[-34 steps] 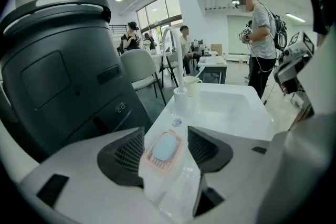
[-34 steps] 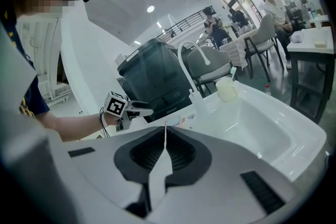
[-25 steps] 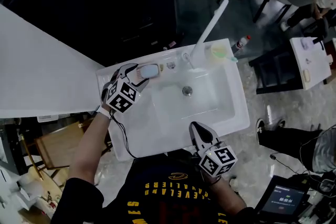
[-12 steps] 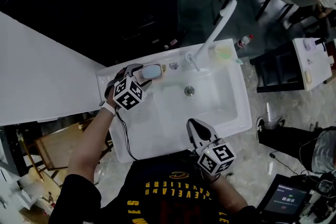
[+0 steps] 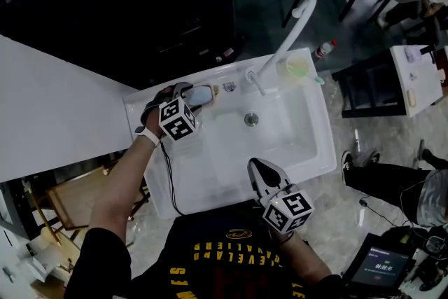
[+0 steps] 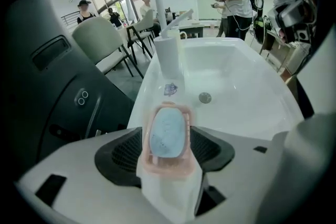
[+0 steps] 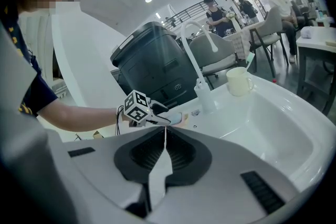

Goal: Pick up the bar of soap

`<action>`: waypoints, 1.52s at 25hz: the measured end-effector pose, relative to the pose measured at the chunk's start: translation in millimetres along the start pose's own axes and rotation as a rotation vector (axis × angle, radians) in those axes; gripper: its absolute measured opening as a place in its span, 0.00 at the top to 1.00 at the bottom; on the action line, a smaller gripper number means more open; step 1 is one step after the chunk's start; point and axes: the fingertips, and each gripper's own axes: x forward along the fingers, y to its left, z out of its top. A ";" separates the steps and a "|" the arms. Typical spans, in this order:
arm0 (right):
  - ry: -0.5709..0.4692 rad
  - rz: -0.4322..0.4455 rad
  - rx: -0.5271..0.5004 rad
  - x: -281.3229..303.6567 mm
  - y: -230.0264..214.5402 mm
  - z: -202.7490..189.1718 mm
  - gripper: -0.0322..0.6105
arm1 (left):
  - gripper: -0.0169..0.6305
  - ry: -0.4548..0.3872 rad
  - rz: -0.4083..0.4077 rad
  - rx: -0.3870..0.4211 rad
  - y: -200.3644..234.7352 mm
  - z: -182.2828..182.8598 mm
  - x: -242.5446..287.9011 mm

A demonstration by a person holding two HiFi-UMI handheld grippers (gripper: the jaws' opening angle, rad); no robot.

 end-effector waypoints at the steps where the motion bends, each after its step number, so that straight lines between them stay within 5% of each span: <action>1: 0.002 -0.001 0.002 0.7 -0.4 -0.4 0.92 | 0.53 0.025 -0.007 0.025 -0.8 -2.6 2.8; 6: 0.007 -0.005 0.007 2.9 -0.4 -1.8 0.92 | 0.52 0.112 -0.017 0.103 -0.2 -10.9 13.6; 14: 0.015 -0.003 0.025 2.3 -0.3 -6.1 0.92 | 0.51 0.116 -0.016 0.089 1.9 -8.2 18.3; 26: 0.016 -0.034 0.075 -5.0 -13.0 -16.2 0.92 | 0.51 0.104 0.102 0.116 12.3 6.2 32.1; 38: 0.008 -0.047 0.122 -12.5 -20.6 -23.6 0.92 | 0.56 0.098 0.105 0.126 13.8 9.1 35.1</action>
